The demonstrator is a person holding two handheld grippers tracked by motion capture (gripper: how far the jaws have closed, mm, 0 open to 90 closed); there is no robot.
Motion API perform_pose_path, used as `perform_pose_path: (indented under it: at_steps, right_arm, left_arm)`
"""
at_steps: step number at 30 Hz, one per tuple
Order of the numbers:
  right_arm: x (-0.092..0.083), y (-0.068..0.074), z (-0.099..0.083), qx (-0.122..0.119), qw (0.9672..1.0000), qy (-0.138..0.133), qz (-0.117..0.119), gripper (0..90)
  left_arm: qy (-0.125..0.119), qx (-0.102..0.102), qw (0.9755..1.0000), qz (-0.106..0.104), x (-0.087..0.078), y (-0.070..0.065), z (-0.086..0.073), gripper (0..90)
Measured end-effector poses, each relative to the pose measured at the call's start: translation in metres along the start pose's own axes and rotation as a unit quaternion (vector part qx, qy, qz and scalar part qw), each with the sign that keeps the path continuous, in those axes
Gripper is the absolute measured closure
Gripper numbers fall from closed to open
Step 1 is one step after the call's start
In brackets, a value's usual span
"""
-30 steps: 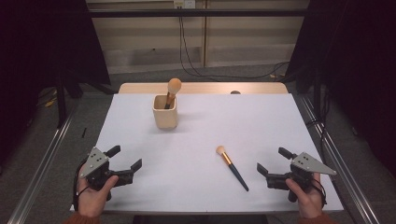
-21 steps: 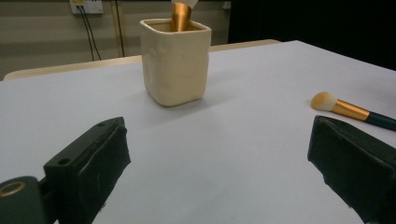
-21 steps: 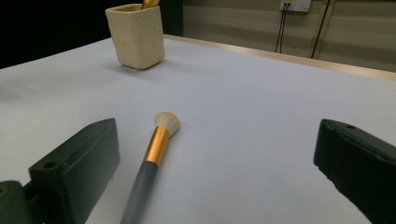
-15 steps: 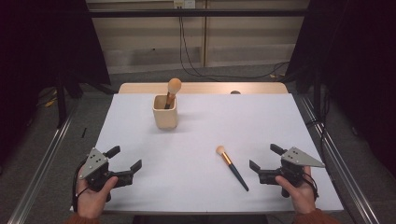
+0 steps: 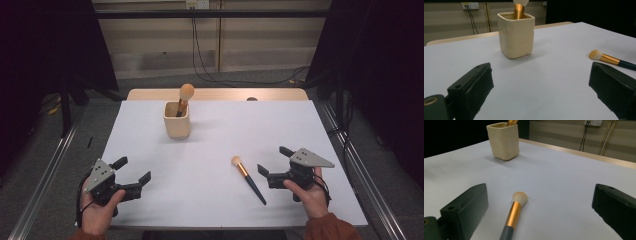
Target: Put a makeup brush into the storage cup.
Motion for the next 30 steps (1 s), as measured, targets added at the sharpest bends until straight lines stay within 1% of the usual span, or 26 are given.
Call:
perform_pose_path:
  at_steps: [4,6,8,10,14,18,20,21,22,24,26,27,30]
  right_arm:
    - [0.009,0.002,0.007,0.006,1.0,-0.004,0.004,0.4]
    - [0.014,0.001,0.011,0.009,0.9999,-0.001,0.006,0.4]
    - [0.021,0.001,0.013,0.011,0.9999,0.006,0.009,0.4]
    - [0.027,0.001,0.015,0.002,0.9999,0.009,0.006,0.4]
    - [0.037,0.001,0.021,0.002,0.9999,0.008,0.009,0.5]
    - [0.045,0.002,0.026,0.0,0.9998,0.015,0.014,0.5]
    - [0.048,0.002,0.028,-0.001,0.9996,0.024,0.016,0.5]
    - [0.049,0.002,0.029,-0.001,0.9995,0.026,0.017,0.5]
    - [0.051,0.002,0.029,0.004,0.9995,0.027,0.016,0.5]
    - [0.053,0.001,0.028,0.006,0.9989,0.043,0.017,1.0]
    - [0.056,0.001,0.027,0.003,0.9981,0.058,0.019,1.3]
    - [0.057,0.001,0.027,-0.002,0.9976,0.067,0.02,1.3]
    - [0.059,0.0,0.028,0.0,0.996,0.086,0.023,2.1]
  left_arm:
    - [0.001,0.002,1.0,0.0,0.001,0.0,0.0,5.0]
    - [0.005,0.002,1.0,-0.003,0.002,0.0,-0.001,5.0]
    - [0.004,0.002,1.0,-0.002,0.002,0.001,-0.001,5.0]
    - [0.002,0.0,1.0,-0.003,0.002,0.0,0.0,5.0]
    - [0.001,0.0,1.0,-0.002,0.002,0.0,0.0,5.0]
    - [0.003,0.0,1.0,-0.003,0.003,0.001,0.0,5.0]
    - [0.005,0.002,1.0,-0.001,0.003,0.001,0.0,5.0]
    - [0.004,-0.001,1.0,-0.001,0.004,0.001,-0.001,5.0]
    - [0.003,-0.002,1.0,-0.001,0.005,0.002,-0.001,5.0]
    - [0.005,0.0,1.0,0.003,0.005,0.002,-0.001,5.0]
    - [0.005,-0.004,1.0,0.001,0.005,0.002,-0.001,5.0]
    - [0.006,-0.001,1.0,0.002,0.005,0.003,-0.001,5.0]
    - [0.005,-0.006,1.0,0.002,0.006,0.003,-0.001,4.5]
Point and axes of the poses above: each handheld gripper's, and its own axes: x roughly forward along the jaws, z roughly out of its top, y roughly to its left, the point moved 4 cm from there along x, roughly forward along the jaws
